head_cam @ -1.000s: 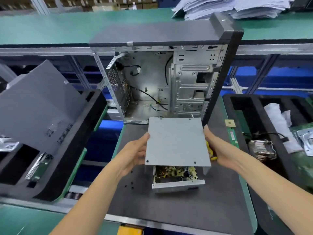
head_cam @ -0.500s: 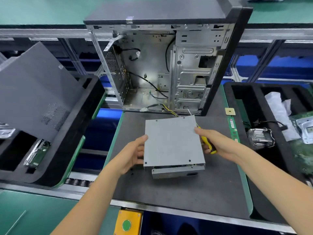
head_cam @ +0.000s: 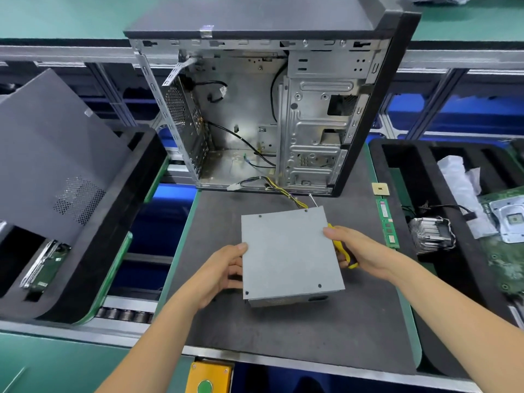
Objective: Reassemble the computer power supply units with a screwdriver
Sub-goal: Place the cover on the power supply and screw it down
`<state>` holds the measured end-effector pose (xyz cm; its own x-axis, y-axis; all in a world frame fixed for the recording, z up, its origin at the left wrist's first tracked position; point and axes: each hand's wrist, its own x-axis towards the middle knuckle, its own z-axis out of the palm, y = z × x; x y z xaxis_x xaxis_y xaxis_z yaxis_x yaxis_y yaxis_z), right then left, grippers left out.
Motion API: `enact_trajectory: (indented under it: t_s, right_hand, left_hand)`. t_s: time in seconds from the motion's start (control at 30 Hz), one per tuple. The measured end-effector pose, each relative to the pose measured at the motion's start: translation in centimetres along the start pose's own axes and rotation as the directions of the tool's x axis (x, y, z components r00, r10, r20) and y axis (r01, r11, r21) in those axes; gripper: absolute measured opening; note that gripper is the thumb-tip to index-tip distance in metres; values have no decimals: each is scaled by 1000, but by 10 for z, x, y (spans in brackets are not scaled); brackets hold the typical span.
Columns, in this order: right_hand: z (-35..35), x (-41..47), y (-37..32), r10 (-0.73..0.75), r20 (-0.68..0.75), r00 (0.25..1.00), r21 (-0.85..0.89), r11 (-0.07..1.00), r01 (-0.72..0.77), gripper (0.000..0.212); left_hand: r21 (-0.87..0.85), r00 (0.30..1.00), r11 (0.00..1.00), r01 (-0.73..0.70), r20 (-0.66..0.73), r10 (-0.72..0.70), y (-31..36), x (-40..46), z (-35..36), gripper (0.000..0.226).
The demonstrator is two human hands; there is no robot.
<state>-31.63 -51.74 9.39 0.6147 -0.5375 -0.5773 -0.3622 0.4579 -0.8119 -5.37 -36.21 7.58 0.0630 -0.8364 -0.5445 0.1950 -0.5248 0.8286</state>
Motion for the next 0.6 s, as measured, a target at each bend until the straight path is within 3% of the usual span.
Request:
enact_trajectory:
  t_s: [0.17, 0.3, 0.4, 0.43, 0.5, 0.57, 0.6]
  right_hand:
    - [-3, 7, 8, 70, 45, 997, 18, 997, -71, 58]
    - [-6, 10, 5, 101, 56, 993, 34, 994, -103, 57]
    - [-8, 4, -1, 115, 25, 993, -53, 992, -114, 62]
    - [-9, 0, -4, 98, -23, 995, -146, 984, -100, 62]
    - [-14, -8, -10, -1, -152, 988, -387, 920, -59, 58]
    - [-20, -11, -13, -90, -215, 973, -444, 896, -15, 52]
    - [-21, -11, -13, -126, -220, 967, -413, 911, 25, 50]
  left_hand:
    - [64, 1000, 998, -4, -31, 6, -2, 0, 7, 80]
    - [135, 996, 991, -17, -88, 29, -4, 2, 12, 58]
    - [239, 988, 971, -26, -142, 61, -4, 0, 16, 50]
    - [321, 980, 946, -47, -167, 105, -4, -2, 16, 48]
    - [591, 943, 804, -60, -230, 240, -3, -5, 12, 49]
    - [722, 905, 689, -65, -249, 346, -3, -8, 11, 51]
    - [713, 891, 694, -101, -245, 382, -4, -7, 12, 48]
